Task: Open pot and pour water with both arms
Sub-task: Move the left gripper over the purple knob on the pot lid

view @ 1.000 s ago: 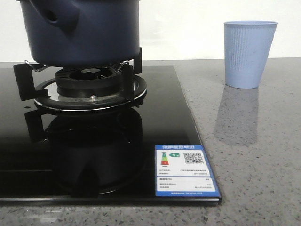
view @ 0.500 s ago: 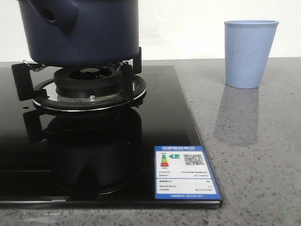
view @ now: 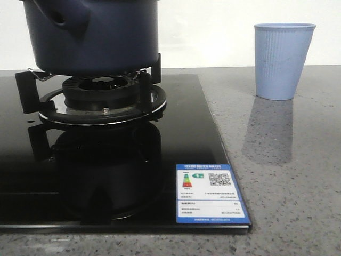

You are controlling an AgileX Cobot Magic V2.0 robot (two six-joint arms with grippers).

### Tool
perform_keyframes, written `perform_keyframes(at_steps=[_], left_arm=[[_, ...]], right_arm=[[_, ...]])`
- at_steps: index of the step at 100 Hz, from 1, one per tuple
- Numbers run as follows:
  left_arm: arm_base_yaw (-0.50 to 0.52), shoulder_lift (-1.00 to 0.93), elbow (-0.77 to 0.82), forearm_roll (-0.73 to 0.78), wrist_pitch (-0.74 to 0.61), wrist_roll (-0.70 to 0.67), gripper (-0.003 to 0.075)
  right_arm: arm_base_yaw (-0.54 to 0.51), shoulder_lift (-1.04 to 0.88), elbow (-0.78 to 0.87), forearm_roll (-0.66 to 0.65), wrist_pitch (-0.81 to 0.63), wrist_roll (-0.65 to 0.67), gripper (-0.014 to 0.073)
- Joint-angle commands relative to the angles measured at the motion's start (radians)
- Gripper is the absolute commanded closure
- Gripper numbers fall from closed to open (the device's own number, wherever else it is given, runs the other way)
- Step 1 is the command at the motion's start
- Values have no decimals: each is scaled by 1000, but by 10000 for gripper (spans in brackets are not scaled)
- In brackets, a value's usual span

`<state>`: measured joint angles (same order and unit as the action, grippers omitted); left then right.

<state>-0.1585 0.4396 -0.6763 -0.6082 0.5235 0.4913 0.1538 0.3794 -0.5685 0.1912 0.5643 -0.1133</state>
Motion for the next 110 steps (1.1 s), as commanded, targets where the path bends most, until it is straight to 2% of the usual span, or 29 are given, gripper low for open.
perform_keyframes(at_steps=[1,7,14,21,24,29,34,41,64,81,110], left_arm=[[-37,39,-52,-58,-70,11,726],[-53,54,-53,-76,-88,13,682],[-70,78,-54,-99,-109,29,582],[-86,105,-54,-127,-126,29,437],[-91,121,-54,-138,-133,29,362],[-101,144,-57,-154,-142,29,274],[-110,171,-59,-157,-150,31,224],[-130,215,-73,-157,-151,44,218],[-225,396,-156,-240,-216,214,260],[-264,531,-218,-240,-322,248,223],[-264,713,-340,-242,-316,265,202]], right_arm=[[40,36,-53,4,-66,-26,648],[57,40,-57,4,-74,-26,630],[65,43,-57,4,-88,-26,561],[65,47,-57,4,-101,-26,434],[65,51,-57,4,-103,-26,353],[65,56,-57,4,-110,-26,236],[65,60,-57,4,-112,-26,144],[65,62,-57,5,-112,-26,83],[65,62,-57,5,-124,-26,84],[65,62,-57,5,-130,-26,84],[65,62,-57,5,-146,-26,84]])
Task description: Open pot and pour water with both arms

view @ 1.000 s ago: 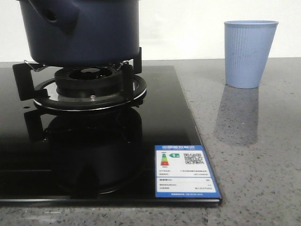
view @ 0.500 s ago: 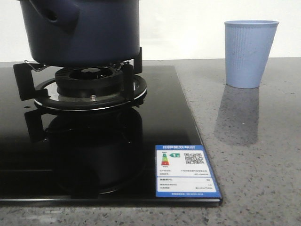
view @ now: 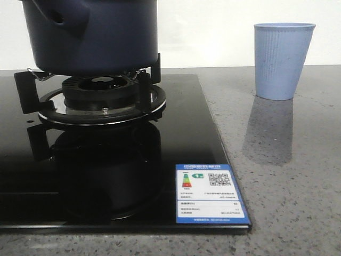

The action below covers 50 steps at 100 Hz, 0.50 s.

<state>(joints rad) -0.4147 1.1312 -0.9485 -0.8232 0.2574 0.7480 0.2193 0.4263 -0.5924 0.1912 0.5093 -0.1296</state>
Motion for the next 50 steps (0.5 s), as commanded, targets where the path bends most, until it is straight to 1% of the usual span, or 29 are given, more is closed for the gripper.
perform_keyframes(at_steps=[1,8,15,50], left_arm=[[-8,28,-70,-27,-53,8,202],[-8,58,-85,-27,-86,8,202],[-8,85,-100,-27,-90,8,202],[-8,187,-182,-27,-48,10,202]], right_arm=[[-1,15,-33,5,-93,-10,84],[-1,15,-33,5,-96,-10,84],[-1,15,-33,5,-98,-10,84],[-1,15,-33,5,-107,-10,84]])
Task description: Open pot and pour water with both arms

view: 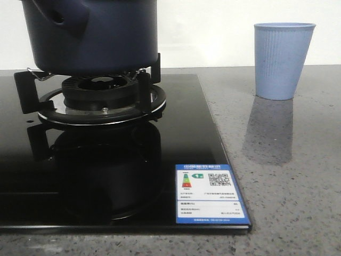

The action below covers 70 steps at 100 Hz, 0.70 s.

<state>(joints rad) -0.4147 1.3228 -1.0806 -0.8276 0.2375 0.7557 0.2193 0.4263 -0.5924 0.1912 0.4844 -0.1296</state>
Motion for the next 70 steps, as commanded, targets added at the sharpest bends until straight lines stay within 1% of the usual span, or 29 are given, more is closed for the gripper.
perform_keyframes(at_steps=[1,13,41,48,63,70], left_arm=[[-8,-3,-53,-22,-28,2,202],[-12,19,-62,-22,-31,27,202],[-12,32,-66,-22,-50,28,216],[-12,32,-66,-22,-50,28,255],[-12,32,-66,-22,-50,28,379],[-12,32,-66,-22,-50,28,404]], right_arm=[[-1,15,-33,5,-82,-10,84],[-1,15,-33,5,-82,-10,84],[-1,15,-33,5,-82,-10,84],[-1,15,-33,5,-82,-10,84],[-1,15,-33,5,-82,-10,84],[-1,15,-33,5,-82,-10,84]])
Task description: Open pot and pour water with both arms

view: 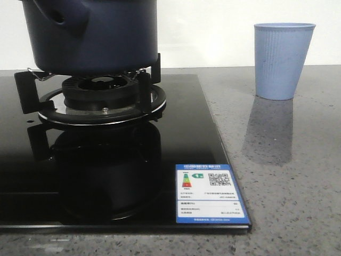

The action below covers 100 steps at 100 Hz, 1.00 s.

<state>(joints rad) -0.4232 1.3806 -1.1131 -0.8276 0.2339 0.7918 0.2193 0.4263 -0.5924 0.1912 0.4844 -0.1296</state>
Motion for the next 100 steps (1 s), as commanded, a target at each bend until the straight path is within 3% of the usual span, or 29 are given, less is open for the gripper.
perform_keyframes(at_steps=[1,39,64,100], left_arm=[[-4,-26,-33,-22,-46,-8,404],[9,-109,-106,-22,-31,-8,403],[79,-196,-108,-22,-15,-8,403],[134,-271,-108,-18,-5,-8,403]], right_arm=[[-1,15,-33,5,-82,-10,84],[-1,43,11,5,-134,-10,84],[-1,158,121,5,-408,-10,84],[0,525,123,5,-710,-10,84]])
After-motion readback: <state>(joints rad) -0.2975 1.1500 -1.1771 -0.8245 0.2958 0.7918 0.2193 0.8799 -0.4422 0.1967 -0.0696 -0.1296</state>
